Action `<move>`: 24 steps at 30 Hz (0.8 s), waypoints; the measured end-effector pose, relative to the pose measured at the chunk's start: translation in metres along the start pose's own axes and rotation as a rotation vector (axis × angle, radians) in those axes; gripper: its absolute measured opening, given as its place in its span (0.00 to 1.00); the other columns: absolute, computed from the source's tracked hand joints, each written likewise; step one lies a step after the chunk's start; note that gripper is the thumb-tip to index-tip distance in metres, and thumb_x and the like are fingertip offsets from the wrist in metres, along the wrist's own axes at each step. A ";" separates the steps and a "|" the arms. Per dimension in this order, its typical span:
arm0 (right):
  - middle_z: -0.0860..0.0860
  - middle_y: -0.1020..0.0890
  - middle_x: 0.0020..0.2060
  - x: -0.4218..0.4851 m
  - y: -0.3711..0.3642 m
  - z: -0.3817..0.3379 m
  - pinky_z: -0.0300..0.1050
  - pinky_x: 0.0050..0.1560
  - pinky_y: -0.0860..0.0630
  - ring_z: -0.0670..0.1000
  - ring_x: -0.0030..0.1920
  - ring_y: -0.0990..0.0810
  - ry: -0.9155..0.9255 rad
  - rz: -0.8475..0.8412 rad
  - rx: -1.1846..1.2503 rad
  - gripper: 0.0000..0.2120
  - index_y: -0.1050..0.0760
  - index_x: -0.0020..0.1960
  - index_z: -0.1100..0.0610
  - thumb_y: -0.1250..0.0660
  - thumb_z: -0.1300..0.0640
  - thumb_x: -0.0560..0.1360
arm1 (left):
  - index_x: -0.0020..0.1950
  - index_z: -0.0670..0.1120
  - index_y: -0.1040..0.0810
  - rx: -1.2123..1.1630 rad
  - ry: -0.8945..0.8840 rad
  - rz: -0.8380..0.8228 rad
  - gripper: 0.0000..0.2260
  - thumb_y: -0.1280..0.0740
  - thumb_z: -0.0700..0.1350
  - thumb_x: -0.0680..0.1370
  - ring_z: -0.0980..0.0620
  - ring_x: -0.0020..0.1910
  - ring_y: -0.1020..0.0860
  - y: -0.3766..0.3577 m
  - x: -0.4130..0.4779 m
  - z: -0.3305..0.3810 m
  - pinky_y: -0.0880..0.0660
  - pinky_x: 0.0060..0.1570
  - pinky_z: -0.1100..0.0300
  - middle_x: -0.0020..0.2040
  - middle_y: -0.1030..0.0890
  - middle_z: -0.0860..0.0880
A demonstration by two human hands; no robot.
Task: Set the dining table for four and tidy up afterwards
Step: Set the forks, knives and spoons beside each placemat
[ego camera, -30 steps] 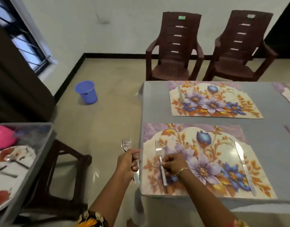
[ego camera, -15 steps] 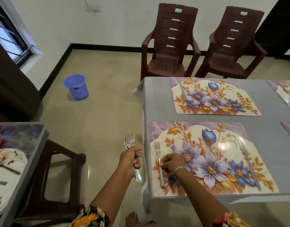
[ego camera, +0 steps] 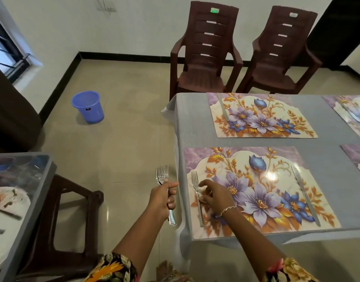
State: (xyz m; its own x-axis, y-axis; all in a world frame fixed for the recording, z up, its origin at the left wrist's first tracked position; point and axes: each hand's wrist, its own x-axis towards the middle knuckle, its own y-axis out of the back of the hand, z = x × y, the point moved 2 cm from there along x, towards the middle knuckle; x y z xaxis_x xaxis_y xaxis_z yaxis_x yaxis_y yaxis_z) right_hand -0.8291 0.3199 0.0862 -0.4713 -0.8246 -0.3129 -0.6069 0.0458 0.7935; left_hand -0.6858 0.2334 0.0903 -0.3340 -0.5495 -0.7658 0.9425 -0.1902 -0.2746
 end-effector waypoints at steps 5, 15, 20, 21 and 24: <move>0.54 0.29 0.59 0.000 -0.002 0.003 0.39 0.54 0.30 0.52 0.56 0.27 0.207 -0.221 -0.380 0.29 0.45 0.74 0.47 0.37 0.53 0.77 | 0.45 0.39 0.25 0.012 0.009 -0.006 0.15 0.46 0.44 0.83 0.60 0.14 0.44 -0.001 0.001 -0.001 0.46 0.16 0.71 0.30 0.33 0.48; 0.55 0.30 0.61 0.003 -0.008 0.006 0.40 0.58 0.30 0.53 0.58 0.29 0.251 -0.216 -0.440 0.28 0.46 0.74 0.47 0.39 0.50 0.77 | 0.45 0.39 0.24 0.037 0.000 -0.013 0.15 0.45 0.46 0.83 0.60 0.15 0.43 0.000 0.000 -0.006 0.45 0.16 0.70 0.30 0.33 0.49; 0.51 0.23 0.50 -0.003 -0.001 0.004 0.39 0.50 0.29 0.47 0.46 0.27 0.191 -0.038 -0.054 0.21 0.31 0.67 0.54 0.34 0.56 0.75 | 0.53 0.37 0.26 -0.009 -0.016 -0.118 0.08 0.43 0.37 0.79 0.56 0.21 0.34 -0.013 -0.002 -0.004 0.37 0.19 0.66 0.33 0.24 0.45; 0.47 0.24 0.44 -0.006 0.002 0.004 0.40 0.47 0.29 0.46 0.42 0.28 0.184 0.041 0.036 0.17 0.27 0.62 0.56 0.33 0.58 0.74 | 0.55 0.37 0.27 -0.014 -0.019 -0.154 0.09 0.44 0.35 0.79 0.55 0.23 0.30 -0.018 -0.004 -0.003 0.34 0.21 0.65 0.35 0.21 0.44; 0.42 0.25 0.35 -0.010 0.012 0.007 0.43 0.42 0.27 0.42 0.35 0.27 0.185 0.176 0.204 0.05 0.22 0.48 0.60 0.31 0.62 0.72 | 0.56 0.37 0.27 0.005 -0.045 -0.257 0.09 0.45 0.33 0.80 0.50 0.34 0.19 -0.035 -0.008 -0.004 0.22 0.30 0.61 0.43 0.18 0.42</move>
State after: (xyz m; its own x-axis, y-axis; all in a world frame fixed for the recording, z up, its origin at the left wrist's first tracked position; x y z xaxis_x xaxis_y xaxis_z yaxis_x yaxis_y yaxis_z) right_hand -0.8355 0.3329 0.0951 -0.4674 -0.8816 -0.0652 -0.6509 0.2934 0.7002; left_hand -0.7163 0.2478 0.1042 -0.5620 -0.5180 -0.6449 0.8269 -0.3319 -0.4540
